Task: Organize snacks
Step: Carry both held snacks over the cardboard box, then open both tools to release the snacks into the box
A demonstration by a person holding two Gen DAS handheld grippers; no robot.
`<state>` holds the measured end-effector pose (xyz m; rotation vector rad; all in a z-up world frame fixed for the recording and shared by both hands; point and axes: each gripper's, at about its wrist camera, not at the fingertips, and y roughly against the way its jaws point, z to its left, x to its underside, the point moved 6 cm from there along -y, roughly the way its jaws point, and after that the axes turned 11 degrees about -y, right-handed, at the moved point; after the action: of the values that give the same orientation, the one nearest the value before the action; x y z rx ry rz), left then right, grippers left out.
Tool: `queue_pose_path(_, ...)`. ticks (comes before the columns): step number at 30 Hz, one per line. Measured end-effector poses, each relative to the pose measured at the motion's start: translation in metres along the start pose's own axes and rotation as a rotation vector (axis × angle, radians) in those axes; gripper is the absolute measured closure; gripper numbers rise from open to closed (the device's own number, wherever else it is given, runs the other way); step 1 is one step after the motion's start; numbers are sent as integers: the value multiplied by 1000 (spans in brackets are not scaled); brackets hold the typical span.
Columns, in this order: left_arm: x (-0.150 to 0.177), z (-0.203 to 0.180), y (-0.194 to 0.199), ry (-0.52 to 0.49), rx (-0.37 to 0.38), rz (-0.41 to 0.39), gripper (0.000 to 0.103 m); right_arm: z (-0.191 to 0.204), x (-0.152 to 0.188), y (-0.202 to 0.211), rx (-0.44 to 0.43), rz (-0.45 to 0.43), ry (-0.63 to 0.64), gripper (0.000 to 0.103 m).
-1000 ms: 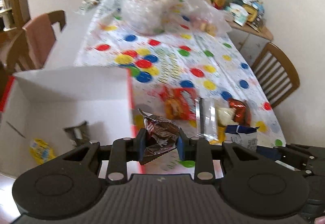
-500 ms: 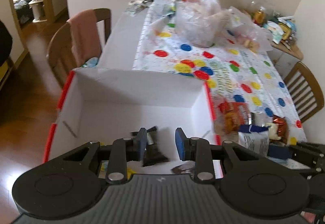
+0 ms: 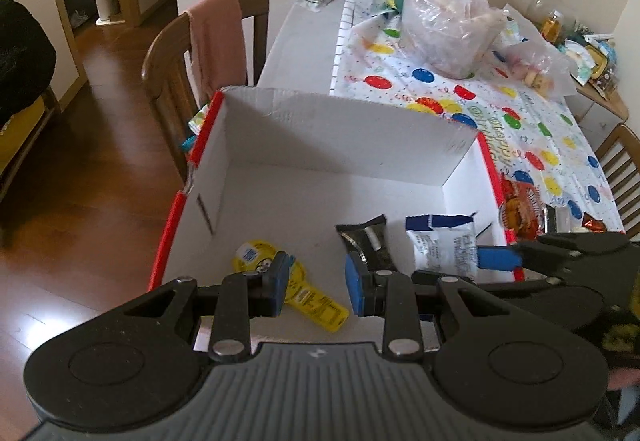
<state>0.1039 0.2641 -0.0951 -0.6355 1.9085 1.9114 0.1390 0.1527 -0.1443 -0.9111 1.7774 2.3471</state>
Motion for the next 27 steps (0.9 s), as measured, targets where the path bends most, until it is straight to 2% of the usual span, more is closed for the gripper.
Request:
queue_pose_path(10, 12, 3, 1, 3, 0, 11, 73, 11, 7, -27, 7, 37, 26, 54)
queue_pose_path(12, 11, 2, 1, -1, 5, 11, 73, 10, 5, -26, 1, 33, 26, 50)
queue_pose_path(23, 6, -15, 12, -38, 40, -18, 73, 0, 4, 24, -56, -31, -15, 40)
queue_pose_path(27, 2, -26, 17, -58, 52, -32, 73, -12, 6, 46, -63, -59, -45, 39)
